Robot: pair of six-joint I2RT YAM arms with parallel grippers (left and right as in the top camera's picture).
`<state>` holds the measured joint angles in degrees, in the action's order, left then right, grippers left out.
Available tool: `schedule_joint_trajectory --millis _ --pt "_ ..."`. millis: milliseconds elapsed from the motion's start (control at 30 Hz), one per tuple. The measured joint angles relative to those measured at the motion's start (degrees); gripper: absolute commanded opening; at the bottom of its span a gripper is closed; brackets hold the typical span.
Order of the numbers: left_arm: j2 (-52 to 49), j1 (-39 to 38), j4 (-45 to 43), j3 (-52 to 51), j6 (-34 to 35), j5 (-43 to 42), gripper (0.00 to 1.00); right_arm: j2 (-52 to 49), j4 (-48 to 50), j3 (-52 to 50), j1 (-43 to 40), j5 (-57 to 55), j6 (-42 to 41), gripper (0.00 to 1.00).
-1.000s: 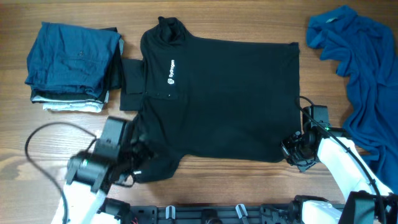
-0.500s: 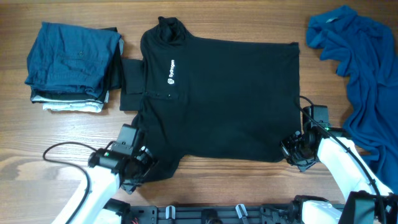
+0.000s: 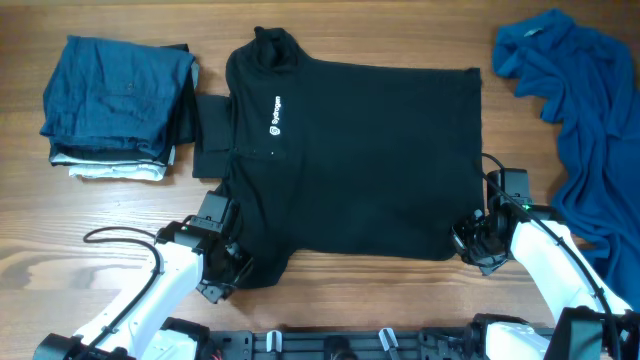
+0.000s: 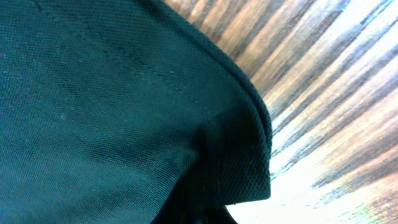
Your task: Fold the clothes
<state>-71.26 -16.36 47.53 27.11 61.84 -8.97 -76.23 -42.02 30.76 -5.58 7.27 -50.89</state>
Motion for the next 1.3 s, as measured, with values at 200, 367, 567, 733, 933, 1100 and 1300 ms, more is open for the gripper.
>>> schedule_joint_trajectory --millis 200,367,567,733,933,1100,1300 --pt "-0.87 -0.02 3.87 2.12 -6.36 -2.49 0.04 0.00 -1.31 0.09 0.00 0.96 1.92 0.04" --pt "-1.05 -0.02 15.39 11.80 -11.72 0.57 0.04 -0.17 -5.73 1.92 0.02 1.75 4.46 0.04" --pt "-1.07 -0.02 23.34 20.92 -14.91 5.90 0.04 -0.39 -12.70 9.99 0.02 0.72 7.52 0.04" --pt "-1.11 -0.02 24.37 23.23 -15.56 7.19 0.04 -0.44 -17.05 16.81 0.02 -1.11 9.70 0.04" --pt "-1.92 -0.02 24.81 31.61 -16.81 11.19 0.04 -0.44 -15.93 17.90 -1.01 -1.44 10.86 0.04" --pt "-8.44 -0.02 21.11 35.71 -19.19 13.33 0.04 -0.44 -11.10 17.90 -1.14 -1.53 11.19 0.04" --pt "-19.93 0.04 18.47 46.25 -22.16 13.90 0.04 -3.45 -3.06 17.94 -1.14 -1.53 12.24 0.04"
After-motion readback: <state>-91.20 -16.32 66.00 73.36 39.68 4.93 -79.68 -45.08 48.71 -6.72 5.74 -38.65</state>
